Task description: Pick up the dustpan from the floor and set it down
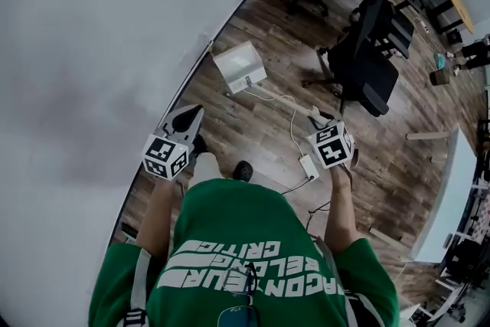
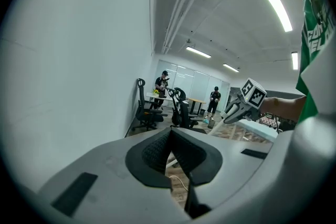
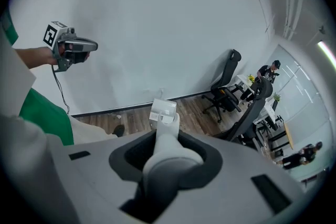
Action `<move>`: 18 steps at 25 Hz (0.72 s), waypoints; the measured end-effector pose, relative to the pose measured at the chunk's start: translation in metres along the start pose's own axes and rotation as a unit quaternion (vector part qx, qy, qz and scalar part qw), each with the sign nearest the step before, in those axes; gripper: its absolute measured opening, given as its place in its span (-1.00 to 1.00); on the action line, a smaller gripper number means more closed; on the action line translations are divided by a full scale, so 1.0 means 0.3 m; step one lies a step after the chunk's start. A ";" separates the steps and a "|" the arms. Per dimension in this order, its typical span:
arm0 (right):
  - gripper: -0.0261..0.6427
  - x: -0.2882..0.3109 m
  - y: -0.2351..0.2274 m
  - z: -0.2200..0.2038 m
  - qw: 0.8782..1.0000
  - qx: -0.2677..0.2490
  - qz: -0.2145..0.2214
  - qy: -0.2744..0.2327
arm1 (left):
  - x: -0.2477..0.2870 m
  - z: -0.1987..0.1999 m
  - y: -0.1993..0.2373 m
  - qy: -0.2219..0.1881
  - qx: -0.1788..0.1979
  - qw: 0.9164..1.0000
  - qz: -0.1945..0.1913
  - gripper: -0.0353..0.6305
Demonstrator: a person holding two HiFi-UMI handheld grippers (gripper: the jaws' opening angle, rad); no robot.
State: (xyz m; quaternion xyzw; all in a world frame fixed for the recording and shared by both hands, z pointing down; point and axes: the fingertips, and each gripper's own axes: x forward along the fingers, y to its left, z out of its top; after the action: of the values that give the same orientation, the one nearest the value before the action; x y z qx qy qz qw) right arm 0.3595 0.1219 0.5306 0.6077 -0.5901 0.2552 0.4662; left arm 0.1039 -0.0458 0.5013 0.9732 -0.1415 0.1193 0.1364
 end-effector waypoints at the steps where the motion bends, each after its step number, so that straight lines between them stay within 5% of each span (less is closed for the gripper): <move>1: -0.58 -0.011 -0.009 -0.025 1.000 0.002 -0.002 -0.001 | 0.004 0.002 -0.024 0.000 0.004 1.000 -0.001 -0.91; 18: -0.58 -0.098 -0.056 -0.206 1.000 0.000 -0.004 -0.004 | -0.010 -0.021 -0.238 -0.008 -0.001 1.000 0.003 -0.91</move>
State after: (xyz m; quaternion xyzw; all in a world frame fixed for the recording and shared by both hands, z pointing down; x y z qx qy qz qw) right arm 0.3852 0.1874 0.5277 0.6107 -0.5898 0.2507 0.4650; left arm 0.1219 0.0227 0.4899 0.9736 -0.1451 0.1122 0.1361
